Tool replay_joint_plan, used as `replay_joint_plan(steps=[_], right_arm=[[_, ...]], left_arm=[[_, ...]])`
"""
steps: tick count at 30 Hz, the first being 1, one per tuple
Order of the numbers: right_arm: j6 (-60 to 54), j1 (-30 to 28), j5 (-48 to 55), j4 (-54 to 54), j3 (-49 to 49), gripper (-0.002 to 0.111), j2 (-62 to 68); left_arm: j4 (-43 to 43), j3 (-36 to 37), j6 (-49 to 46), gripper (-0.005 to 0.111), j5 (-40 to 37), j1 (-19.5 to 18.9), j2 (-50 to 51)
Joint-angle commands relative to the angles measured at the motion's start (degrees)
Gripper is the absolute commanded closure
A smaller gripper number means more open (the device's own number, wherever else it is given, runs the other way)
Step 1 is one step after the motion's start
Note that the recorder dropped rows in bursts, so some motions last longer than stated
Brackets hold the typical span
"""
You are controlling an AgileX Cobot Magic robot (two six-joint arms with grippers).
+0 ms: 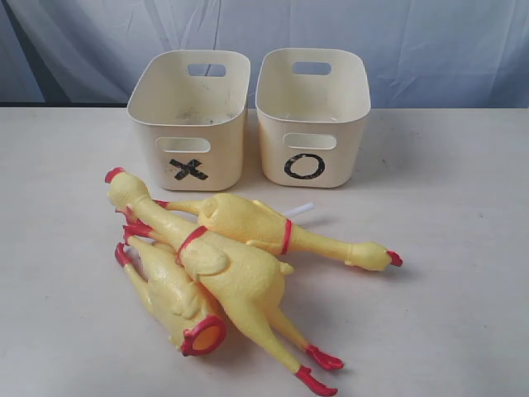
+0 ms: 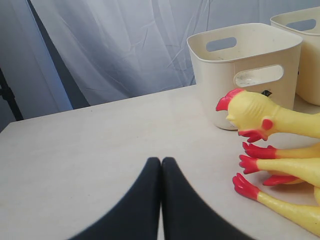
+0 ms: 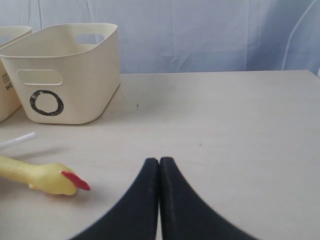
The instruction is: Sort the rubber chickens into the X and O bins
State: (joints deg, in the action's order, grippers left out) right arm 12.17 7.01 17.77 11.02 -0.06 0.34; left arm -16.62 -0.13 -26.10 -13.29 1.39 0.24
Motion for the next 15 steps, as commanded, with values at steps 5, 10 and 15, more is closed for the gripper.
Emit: replay_joint_plan(steps=[5,10,15], right_arm=[[-0.15,-0.24,-0.69,-1.15,0.06,0.108,-0.34],[-0.15,-0.24,-2.27,-2.4,0.06,0.108,-0.34],[-0.15,-0.24,-6.04,-3.41,0.06,0.108,-0.34]], left_arm=[[-0.04,0.13,0.18,0.106,0.17,-0.17,-0.24],[-0.04,0.13,0.18,0.106,0.17,-0.17,-0.24],[-0.04,0.13,0.18,0.106,0.17,-0.17,-0.24]])
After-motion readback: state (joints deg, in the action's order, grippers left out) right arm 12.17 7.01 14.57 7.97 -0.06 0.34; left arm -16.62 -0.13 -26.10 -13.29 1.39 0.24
